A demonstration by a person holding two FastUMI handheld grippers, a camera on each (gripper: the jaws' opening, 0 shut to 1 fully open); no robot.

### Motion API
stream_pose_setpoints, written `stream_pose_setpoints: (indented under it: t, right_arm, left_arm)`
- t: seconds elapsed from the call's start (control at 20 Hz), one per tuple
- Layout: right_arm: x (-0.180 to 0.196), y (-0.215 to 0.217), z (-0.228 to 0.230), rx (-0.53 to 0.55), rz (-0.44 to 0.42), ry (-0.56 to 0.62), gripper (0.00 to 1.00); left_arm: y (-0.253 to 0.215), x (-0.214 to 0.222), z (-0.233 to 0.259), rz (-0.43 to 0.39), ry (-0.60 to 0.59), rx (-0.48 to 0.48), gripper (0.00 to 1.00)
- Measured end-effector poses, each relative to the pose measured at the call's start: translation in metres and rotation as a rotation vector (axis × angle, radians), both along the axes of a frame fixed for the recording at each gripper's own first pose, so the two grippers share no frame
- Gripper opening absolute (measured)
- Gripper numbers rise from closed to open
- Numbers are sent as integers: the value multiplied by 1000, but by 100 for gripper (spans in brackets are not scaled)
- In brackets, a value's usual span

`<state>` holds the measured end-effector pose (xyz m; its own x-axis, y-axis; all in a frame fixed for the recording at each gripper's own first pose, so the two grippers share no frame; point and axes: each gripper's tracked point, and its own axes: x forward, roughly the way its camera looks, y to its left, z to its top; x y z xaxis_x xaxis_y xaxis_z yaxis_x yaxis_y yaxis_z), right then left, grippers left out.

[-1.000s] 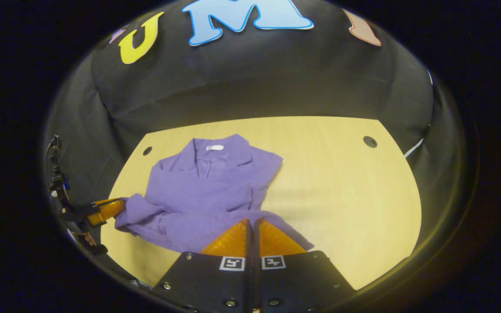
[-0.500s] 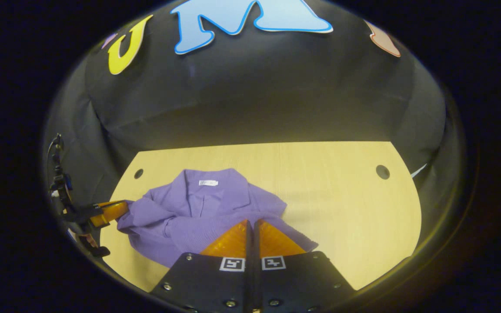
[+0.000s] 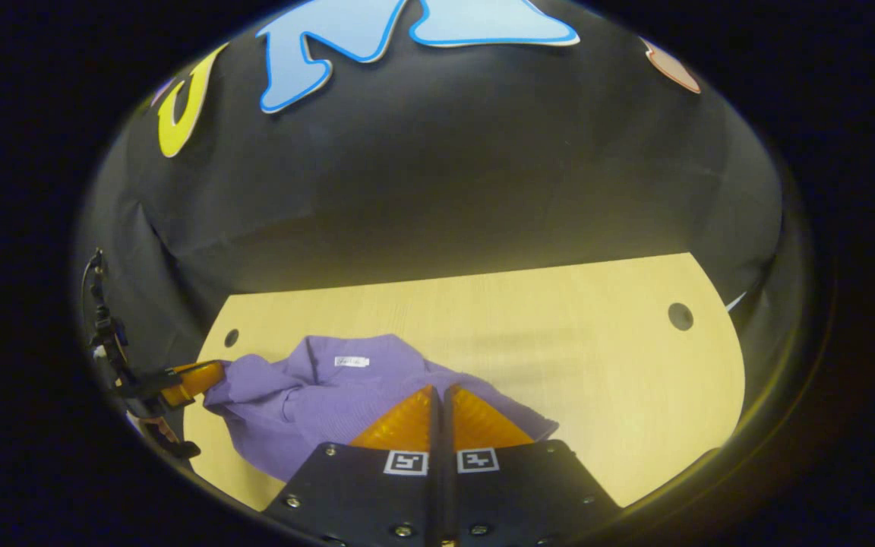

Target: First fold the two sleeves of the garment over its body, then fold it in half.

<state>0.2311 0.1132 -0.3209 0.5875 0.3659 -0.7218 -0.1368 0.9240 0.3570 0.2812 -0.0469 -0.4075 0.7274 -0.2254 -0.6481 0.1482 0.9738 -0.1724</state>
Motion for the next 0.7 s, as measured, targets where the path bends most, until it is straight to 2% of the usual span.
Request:
stream_pose_setpoints:
  t: [0.45,0.7]
  right_arm:
    - [46,-2,-9,60,-126,-12,0]
    - [56,3,-31,41,-135,-8,0]
  left_arm:
    - [-10,43,30,-4,-166,69,6]
    - [-19,54,13,-18,-168,96,6]
